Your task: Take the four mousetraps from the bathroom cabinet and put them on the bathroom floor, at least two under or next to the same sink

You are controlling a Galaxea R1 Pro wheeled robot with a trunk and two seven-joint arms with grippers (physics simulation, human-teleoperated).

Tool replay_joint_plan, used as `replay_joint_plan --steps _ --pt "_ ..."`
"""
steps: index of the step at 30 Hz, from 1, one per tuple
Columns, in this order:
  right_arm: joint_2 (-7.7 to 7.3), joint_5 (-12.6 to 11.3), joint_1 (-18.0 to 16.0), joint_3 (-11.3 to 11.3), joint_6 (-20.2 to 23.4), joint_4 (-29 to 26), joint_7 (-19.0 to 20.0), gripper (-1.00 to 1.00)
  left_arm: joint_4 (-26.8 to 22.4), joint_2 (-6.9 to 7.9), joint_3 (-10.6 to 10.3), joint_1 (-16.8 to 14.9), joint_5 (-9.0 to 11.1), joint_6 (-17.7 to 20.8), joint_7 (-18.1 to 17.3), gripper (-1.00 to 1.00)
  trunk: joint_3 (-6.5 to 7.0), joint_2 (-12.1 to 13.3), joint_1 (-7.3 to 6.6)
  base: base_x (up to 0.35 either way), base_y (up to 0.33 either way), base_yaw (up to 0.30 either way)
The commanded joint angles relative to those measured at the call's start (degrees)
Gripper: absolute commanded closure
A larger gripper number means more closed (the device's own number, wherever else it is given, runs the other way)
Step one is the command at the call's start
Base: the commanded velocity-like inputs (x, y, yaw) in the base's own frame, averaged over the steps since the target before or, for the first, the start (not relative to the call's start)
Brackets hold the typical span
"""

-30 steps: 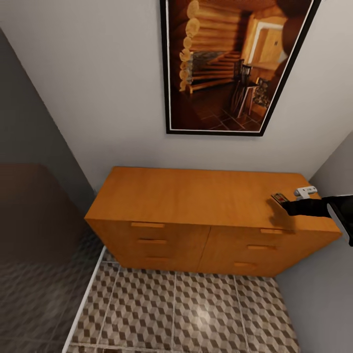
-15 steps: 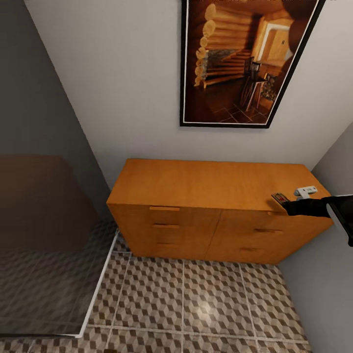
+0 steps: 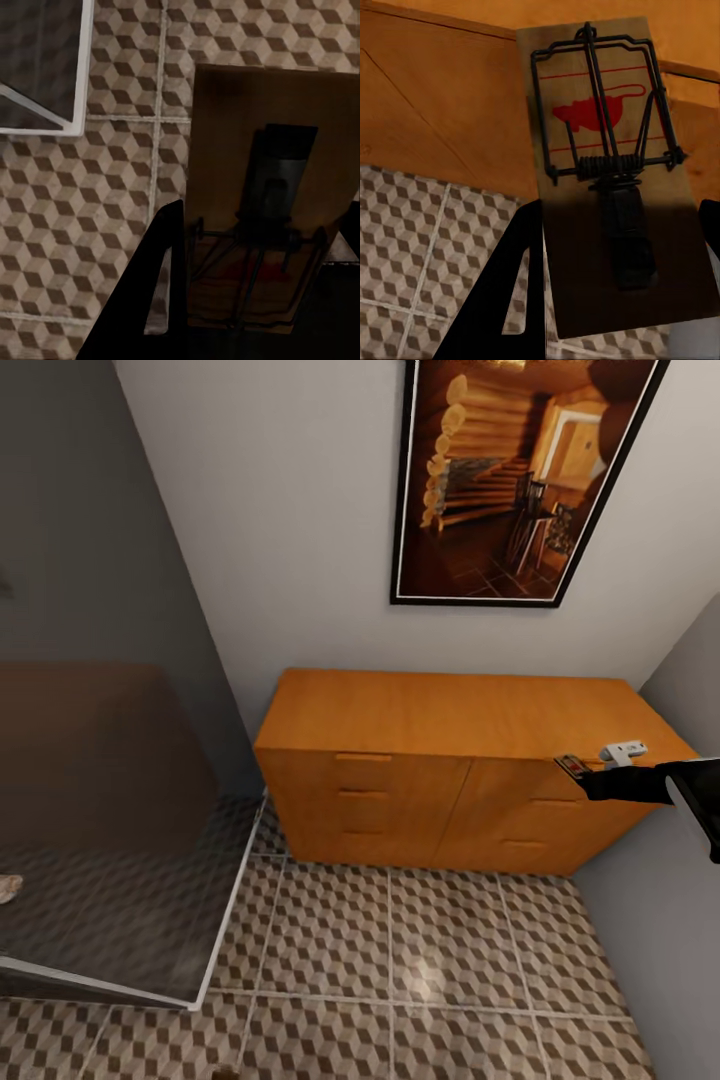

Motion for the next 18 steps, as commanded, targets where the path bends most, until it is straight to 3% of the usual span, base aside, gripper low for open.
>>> replay_joint_plan --steps 1,8,18 --pt "-0.03 -0.4 -0.1 0.2 0.4 0.0 -0.1 1.00 0.2 -0.06 -0.4 -0.1 -0.2 -0.2 0.4 1.00 -0.10 -0.1 0.01 -0.247 0.188 0.000" --pt "0.02 -0.4 -0.1 0.2 0.3 0.1 -0.1 1.00 0.2 -0.06 -0.4 -0.1 -0.2 -0.2 0.4 1.00 -0.10 -0.1 0.01 -0.270 0.151 0.000" --pt "0.19 -0.4 -0.1 0.2 0.0 1.8 -0.3 1.00 0.2 -0.08 -0.4 -0.1 -0.2 -0.2 0.4 1.00 -0.10 -0.1 0.01 -0.277 0.023 0.000"
